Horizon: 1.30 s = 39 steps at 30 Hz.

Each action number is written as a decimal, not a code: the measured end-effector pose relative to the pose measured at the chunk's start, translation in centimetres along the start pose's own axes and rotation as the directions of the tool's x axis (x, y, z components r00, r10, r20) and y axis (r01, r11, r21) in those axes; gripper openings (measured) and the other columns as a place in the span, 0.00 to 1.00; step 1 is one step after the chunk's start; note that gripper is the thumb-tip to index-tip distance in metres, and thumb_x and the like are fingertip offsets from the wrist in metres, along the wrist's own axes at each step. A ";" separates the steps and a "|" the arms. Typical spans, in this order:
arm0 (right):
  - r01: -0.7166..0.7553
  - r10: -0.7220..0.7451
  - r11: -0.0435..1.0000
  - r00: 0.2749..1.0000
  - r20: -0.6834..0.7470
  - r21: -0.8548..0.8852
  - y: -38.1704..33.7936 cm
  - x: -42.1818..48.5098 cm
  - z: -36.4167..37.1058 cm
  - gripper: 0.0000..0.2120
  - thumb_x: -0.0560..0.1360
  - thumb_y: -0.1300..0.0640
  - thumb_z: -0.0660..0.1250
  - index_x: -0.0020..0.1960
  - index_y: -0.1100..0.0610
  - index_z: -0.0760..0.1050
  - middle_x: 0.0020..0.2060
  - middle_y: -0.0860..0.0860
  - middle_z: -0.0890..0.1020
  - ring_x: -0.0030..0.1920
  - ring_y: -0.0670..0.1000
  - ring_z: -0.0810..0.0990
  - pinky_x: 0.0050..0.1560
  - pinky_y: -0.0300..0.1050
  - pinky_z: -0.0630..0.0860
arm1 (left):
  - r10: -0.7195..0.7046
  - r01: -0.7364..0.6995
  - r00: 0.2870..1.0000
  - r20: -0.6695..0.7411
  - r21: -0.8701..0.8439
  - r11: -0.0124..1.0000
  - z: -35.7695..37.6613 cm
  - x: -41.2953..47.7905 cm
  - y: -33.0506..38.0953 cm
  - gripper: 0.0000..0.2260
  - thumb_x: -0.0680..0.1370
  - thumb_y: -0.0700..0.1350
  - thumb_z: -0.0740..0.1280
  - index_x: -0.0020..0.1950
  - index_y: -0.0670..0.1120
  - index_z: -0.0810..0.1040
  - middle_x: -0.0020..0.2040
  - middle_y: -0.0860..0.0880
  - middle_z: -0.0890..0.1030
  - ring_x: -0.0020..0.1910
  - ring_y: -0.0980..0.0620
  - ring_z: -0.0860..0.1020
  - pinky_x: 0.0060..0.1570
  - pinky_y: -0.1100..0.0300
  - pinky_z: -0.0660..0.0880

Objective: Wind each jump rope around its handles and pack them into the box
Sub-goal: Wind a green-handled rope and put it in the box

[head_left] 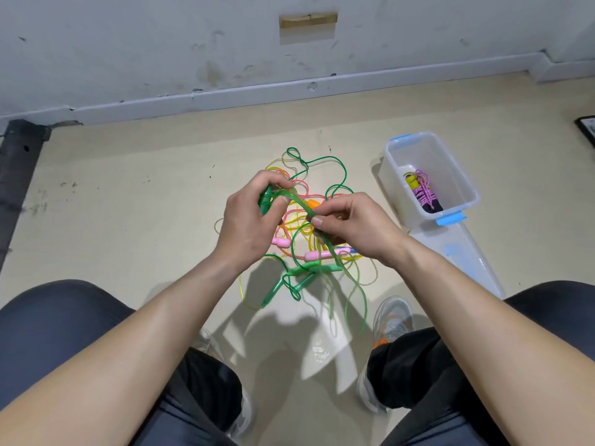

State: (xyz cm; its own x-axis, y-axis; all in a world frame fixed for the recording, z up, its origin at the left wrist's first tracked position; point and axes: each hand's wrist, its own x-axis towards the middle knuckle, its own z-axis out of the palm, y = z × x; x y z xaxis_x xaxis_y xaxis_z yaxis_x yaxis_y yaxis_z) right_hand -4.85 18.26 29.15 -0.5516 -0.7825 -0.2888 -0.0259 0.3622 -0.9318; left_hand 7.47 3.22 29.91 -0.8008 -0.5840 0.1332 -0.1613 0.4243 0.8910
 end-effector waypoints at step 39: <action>0.002 -0.007 0.996 0.998 0.059 0.093 -1.5 -0.4 1.1 0.10 0.78 0.52 0.65 0.47 0.59 0.77 0.30 0.50 0.76 0.34 0.49 0.75 0.39 0.57 0.73 | 0.028 -0.020 0.997 0.077 -0.111 0.994 0.2 -0.6 0.6 0.16 0.79 0.42 0.69 0.63 0.56 0.70 0.44 0.53 0.78 0.34 0.46 0.80 0.36 0.57 0.77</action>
State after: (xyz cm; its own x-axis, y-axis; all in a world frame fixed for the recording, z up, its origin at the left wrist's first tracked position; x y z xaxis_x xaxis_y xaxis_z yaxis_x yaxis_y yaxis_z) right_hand -3.70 17.48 30.41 -0.5016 -0.8135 -0.2944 0.0508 0.3120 -0.9487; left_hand 7.73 3.99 30.27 -0.8471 -0.5167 0.1243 -0.0809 0.3565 0.9308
